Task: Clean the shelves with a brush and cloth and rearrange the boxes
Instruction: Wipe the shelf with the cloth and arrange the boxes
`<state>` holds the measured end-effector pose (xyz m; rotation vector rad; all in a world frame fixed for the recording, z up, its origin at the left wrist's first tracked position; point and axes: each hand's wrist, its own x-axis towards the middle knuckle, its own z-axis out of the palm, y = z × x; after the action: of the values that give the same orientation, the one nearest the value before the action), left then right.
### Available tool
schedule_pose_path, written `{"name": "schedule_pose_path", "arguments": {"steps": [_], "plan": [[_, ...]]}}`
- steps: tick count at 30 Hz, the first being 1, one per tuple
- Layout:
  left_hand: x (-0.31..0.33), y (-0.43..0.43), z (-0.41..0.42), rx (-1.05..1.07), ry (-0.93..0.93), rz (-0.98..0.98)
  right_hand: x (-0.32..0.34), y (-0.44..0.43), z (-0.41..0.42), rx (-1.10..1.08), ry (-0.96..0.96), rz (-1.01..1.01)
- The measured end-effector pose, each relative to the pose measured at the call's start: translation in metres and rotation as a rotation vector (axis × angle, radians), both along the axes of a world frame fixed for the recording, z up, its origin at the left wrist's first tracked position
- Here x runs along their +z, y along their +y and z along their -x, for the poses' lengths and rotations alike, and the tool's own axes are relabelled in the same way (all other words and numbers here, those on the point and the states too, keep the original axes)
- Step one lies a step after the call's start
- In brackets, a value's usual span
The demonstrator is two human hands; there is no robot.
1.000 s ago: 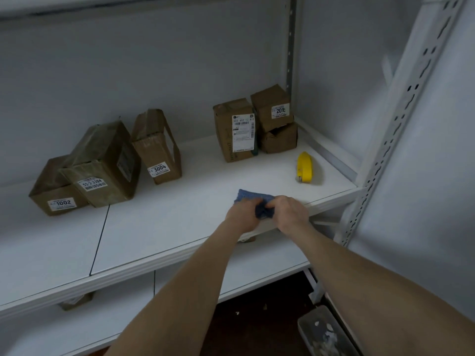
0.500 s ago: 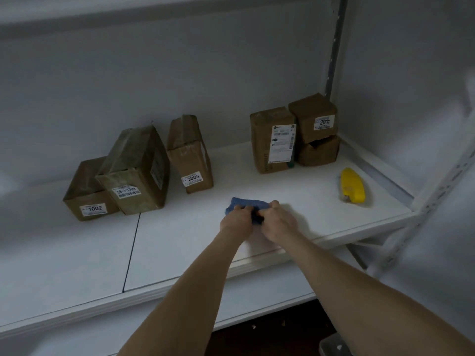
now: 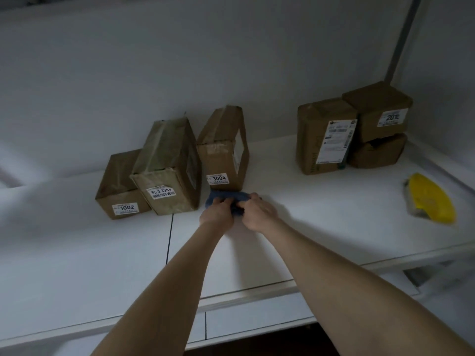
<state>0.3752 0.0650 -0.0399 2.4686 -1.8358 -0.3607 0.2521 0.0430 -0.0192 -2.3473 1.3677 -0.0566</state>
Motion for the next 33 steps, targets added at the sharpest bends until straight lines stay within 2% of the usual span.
{"name": "schedule_pose_path", "arguments": {"steps": [7, 12, 18, 25, 27, 29, 33], "plan": [[0.021, -0.001, 0.015, -0.012, -0.221, -0.084, 0.006, 0.005, 0.028, -0.063, -0.104, -0.055], [0.030, 0.016, 0.067, -0.014, 0.027, -0.213, 0.007, 0.020, 0.074, -0.107, -0.073, -0.051], [0.026, 0.024, 0.163, -0.232, -0.110, -0.136, 0.005, 0.033, 0.163, -0.261, -0.027, 0.000], [0.024, 0.044, 0.240, -0.415, 0.108, -0.011, -0.004, 0.030, 0.236, -0.659, 0.070, 0.132], [0.025, 0.045, 0.236, -0.472, 0.072, -0.029, -0.004, 0.030, 0.232, -0.699, 0.083, 0.145], [0.028, 0.039, 0.222, -0.449, -0.006, -0.077, 0.001, 0.032, 0.216, -0.681, 0.089, 0.128], [0.032, 0.013, 0.180, -0.202, -0.099, -0.234, 0.009, 0.030, 0.172, -0.529, -0.026, 0.047]]}}
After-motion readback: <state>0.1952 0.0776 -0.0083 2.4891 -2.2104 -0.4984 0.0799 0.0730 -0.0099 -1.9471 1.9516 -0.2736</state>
